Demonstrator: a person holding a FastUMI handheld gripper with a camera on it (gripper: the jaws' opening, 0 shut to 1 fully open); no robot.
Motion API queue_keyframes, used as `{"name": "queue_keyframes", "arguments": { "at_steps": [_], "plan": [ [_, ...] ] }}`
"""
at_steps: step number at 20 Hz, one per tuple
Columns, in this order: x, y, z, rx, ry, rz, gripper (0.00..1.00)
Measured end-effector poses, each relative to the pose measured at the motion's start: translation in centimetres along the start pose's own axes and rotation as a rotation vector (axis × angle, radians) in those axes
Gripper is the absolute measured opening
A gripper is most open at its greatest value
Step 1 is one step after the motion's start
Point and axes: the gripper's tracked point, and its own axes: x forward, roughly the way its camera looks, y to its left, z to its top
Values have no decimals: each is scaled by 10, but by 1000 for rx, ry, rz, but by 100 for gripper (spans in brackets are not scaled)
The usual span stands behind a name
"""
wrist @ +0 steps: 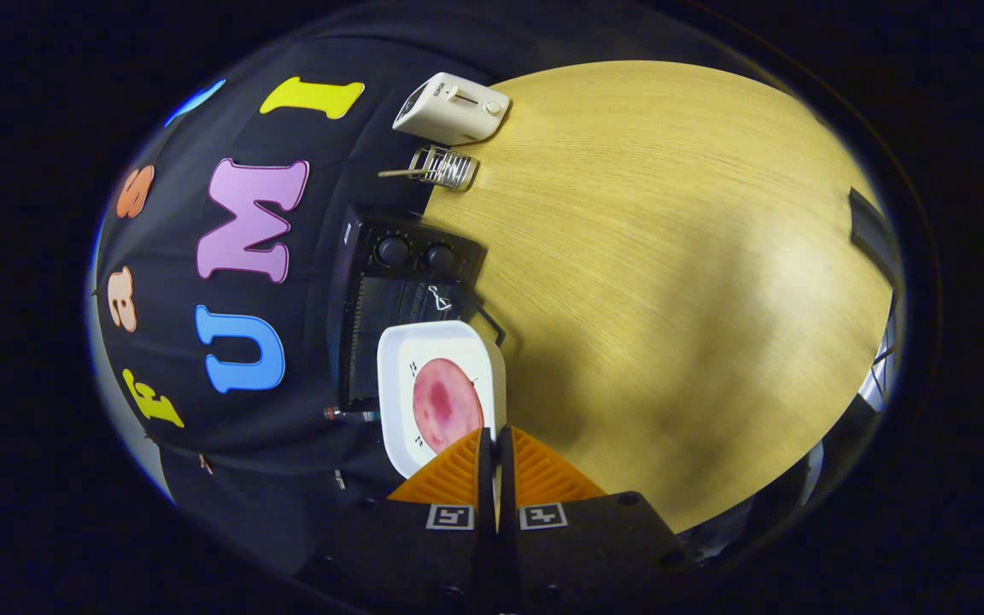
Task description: Open the toaster oven, put the food inside, and close the toaster oven door.
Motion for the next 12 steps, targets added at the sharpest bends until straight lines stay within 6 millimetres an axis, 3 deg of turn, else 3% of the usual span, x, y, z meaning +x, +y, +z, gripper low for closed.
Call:
{"name": "queue_keyframes", "arguments": {
  "at_steps": [6, 12],
  "plan": [
    [61, 37, -35, 115, -109, -9, 5],
    [128, 65, -32, 230, -230, -20, 5]
  ]
}}
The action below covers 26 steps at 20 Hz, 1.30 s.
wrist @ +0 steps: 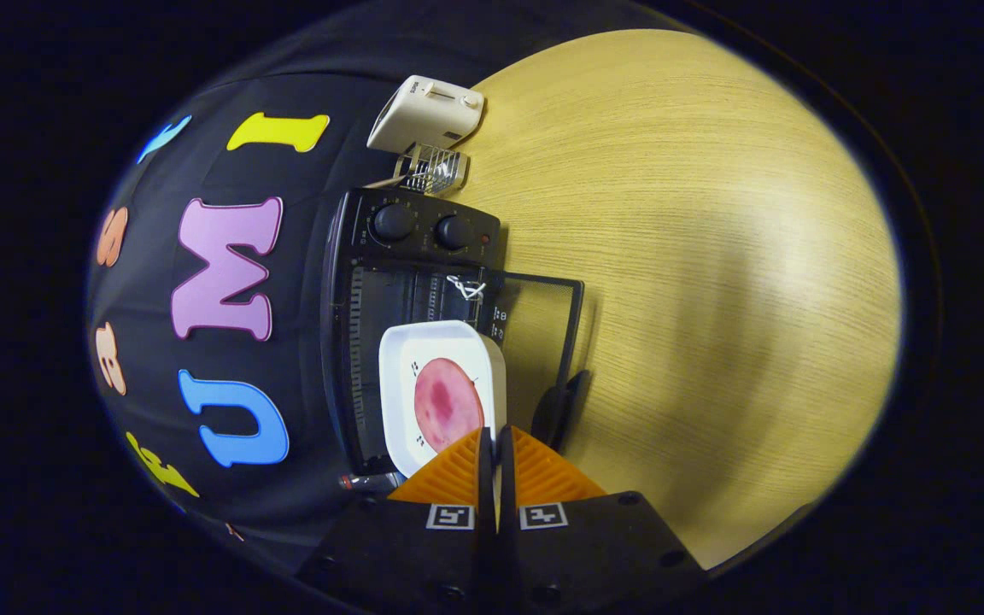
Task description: Open the toaster oven, put the food inside, and close the toaster oven door.
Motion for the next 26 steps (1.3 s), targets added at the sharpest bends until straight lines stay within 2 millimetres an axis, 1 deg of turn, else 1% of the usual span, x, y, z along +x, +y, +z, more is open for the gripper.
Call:
{"name": "queue_keyframes", "arguments": {
  "at_steps": [3, 8, 10, 14, 17, 20, 21, 22, 23, 25, 26],
  "plan": [
    [34, 14, -4, 74, -45, -6, 5],
    [83, 53, -7, 105, -91, 34, 5],
    [104, 61, -9, 124, -101, 33, 5],
    [127, 72, -14, 133, -109, 46, 5],
    [141, 74, -14, 163, -108, 55, 5],
    [143, 77, -13, 176, -113, 76, 5],
    [144, 80, -13, 187, -112, 90, 7],
    [139, 81, -13, 194, -95, 98, 13],
    [139, 84, -16, 194, -81, 103, 19],
    [129, 88, -15, 171, -74, 125, 44],
    [124, 91, -17, 158, -67, 142, 62]
  ]
}}
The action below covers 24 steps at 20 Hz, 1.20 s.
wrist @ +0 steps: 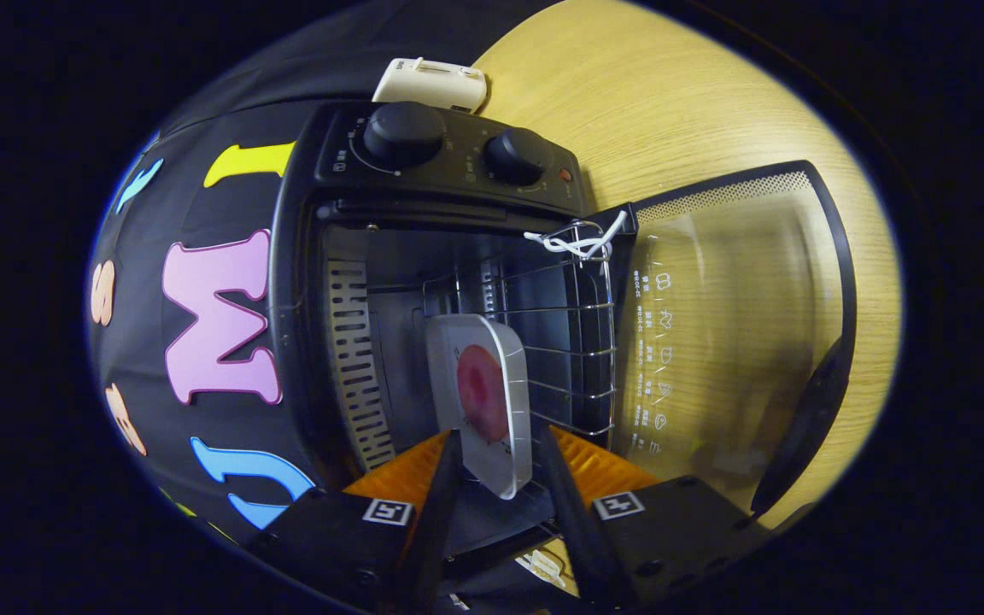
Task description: Open the toaster oven, put the food inside, and close the toaster oven door.
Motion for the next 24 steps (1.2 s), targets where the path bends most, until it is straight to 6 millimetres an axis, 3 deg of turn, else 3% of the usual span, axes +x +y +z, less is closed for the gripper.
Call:
{"name": "queue_keyframes", "arguments": {
  "at_steps": [2, 5, 11, 14, 18, 24],
  "plan": [
    [-11, -1, -2, -34, 21, 9, 83],
    [-29, -6, -2, -108, 34, 8, 98],
    [-86, -4, -16, -263, 142, 53, 97],
    [-127, -24, -35, -537, 243, 25, 98],
    [-165, -51, -36, -797, 299, -30, 98],
    [-183, -98, -20, -1257, 276, -171, 98]
  ]
}}
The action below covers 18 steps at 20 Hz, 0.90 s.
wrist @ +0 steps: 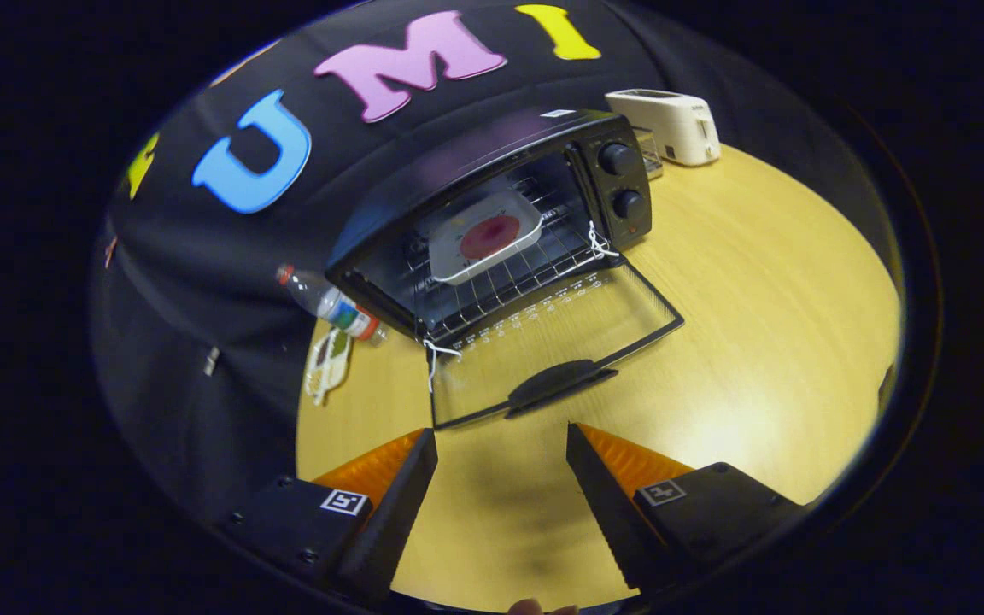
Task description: Open the toaster oven, put the food inside, and close the toaster oven door.
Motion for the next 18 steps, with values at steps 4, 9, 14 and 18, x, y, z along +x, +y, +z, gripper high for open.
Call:
{"name": "queue_keyframes", "arguments": {
  "at_steps": [4, 9, 14, 18],
  "plan": [
    [20, -12, -19, -314, 23, -95, 99],
    [57, -20, -35, -366, 89, -166, 99],
    [86, -34, -40, -377, 121, -218, 99],
    [100, -41, -36, -345, 125, -238, 99]
  ]
}}
